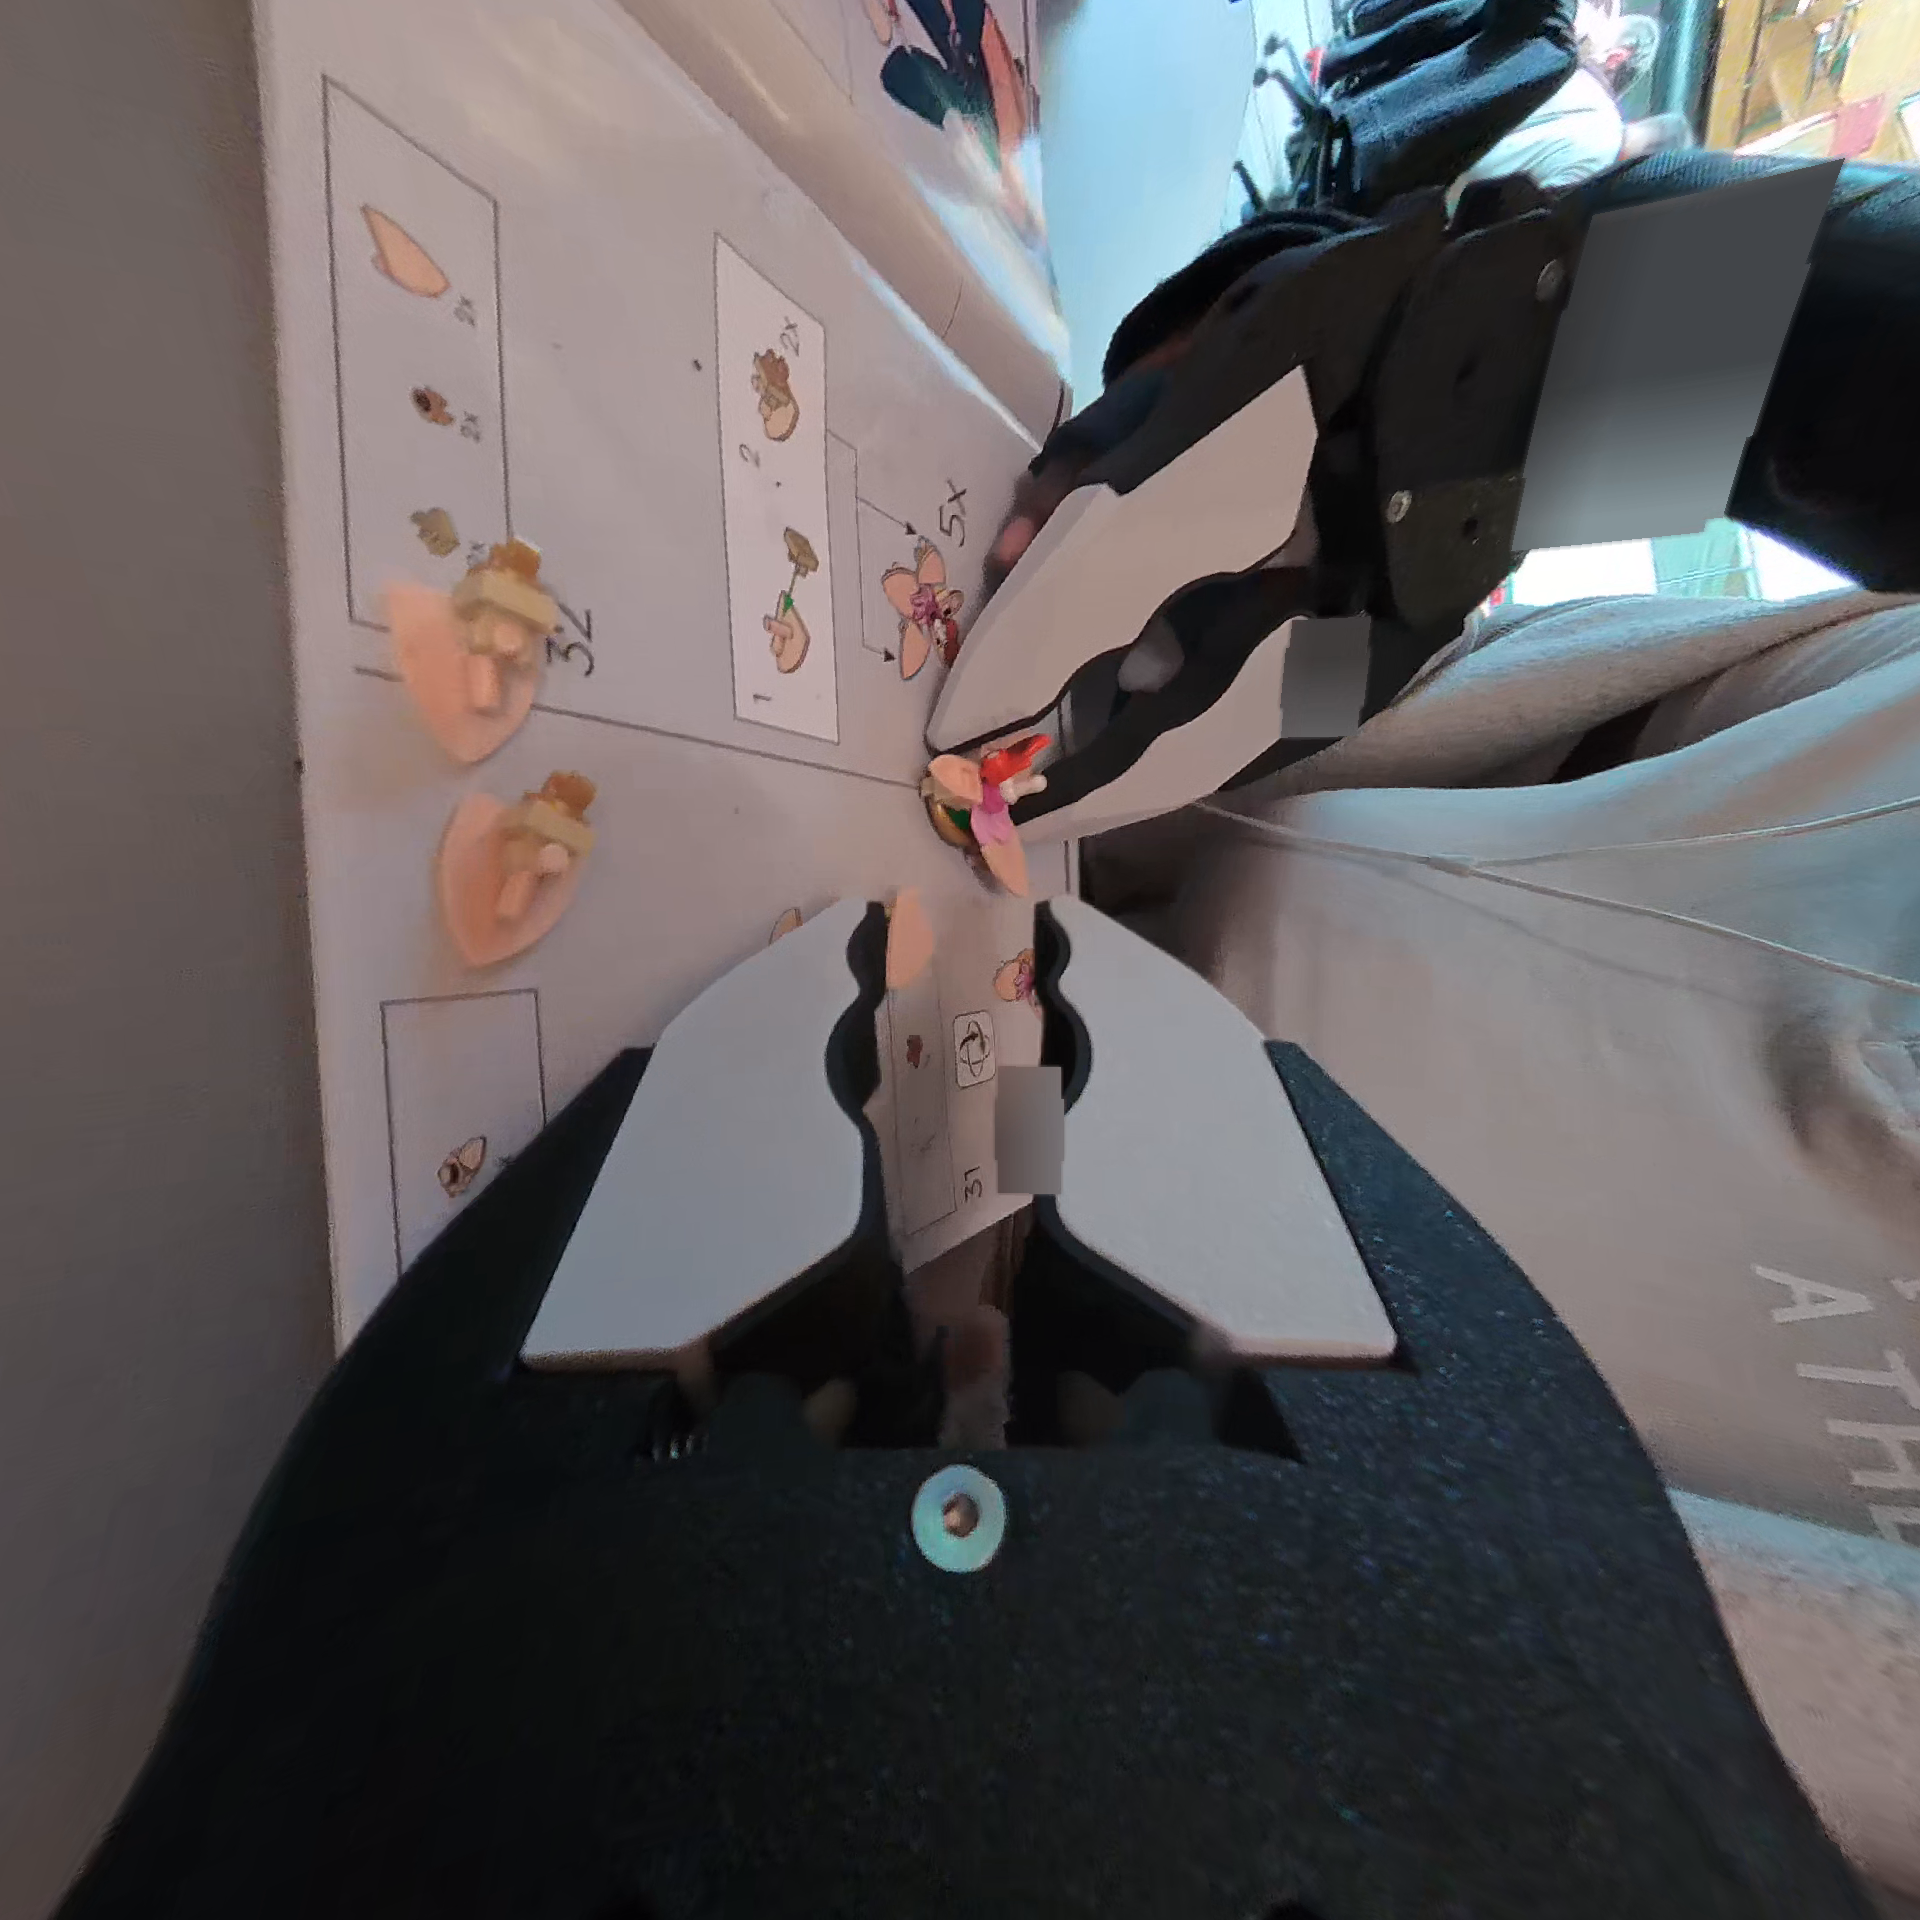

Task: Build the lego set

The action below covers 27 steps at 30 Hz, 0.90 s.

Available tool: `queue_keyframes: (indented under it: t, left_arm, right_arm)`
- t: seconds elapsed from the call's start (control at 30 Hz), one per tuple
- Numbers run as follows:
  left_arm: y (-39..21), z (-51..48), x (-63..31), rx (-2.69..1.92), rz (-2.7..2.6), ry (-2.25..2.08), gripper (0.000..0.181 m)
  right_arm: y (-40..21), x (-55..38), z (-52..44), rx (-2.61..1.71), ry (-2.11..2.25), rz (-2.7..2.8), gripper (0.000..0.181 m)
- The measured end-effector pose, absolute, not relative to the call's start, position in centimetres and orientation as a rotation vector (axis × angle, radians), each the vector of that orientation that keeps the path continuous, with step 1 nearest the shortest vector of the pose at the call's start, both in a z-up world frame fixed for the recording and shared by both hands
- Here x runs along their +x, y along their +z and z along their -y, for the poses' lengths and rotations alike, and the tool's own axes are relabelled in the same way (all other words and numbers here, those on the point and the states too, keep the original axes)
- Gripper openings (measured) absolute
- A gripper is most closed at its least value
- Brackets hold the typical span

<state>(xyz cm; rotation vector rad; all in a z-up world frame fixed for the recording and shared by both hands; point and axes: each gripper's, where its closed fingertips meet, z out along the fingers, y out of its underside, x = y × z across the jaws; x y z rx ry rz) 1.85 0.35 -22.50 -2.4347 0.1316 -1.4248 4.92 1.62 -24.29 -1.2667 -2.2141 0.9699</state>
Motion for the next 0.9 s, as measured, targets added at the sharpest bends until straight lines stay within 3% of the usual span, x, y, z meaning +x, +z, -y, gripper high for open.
queue_keyframes:
  t: [0.03, 0.2, 0.9]
  left_arm:
    - [-22.7, -0.2, 1.9, -2.442, -0.119, -1.433, 0.024]
    - [-23.5, 0.0, 1.6, -2.453, -0.093, -1.42, 0.004]
    - [-22.4, -0.3, 2.7, -2.261, 0.113, -1.614, 0.001]
  right_arm:
    - [-24.3, 4.9, -1.6, -1.264, 0.972, 2.215, 0.024]
    - [-24.2, 4.6, -1.5, -1.209, 0.97, 2.216, 0.024]
    - [-23.9, 4.0, -0.8, -0.957, 0.973, 2.253, 0.024]
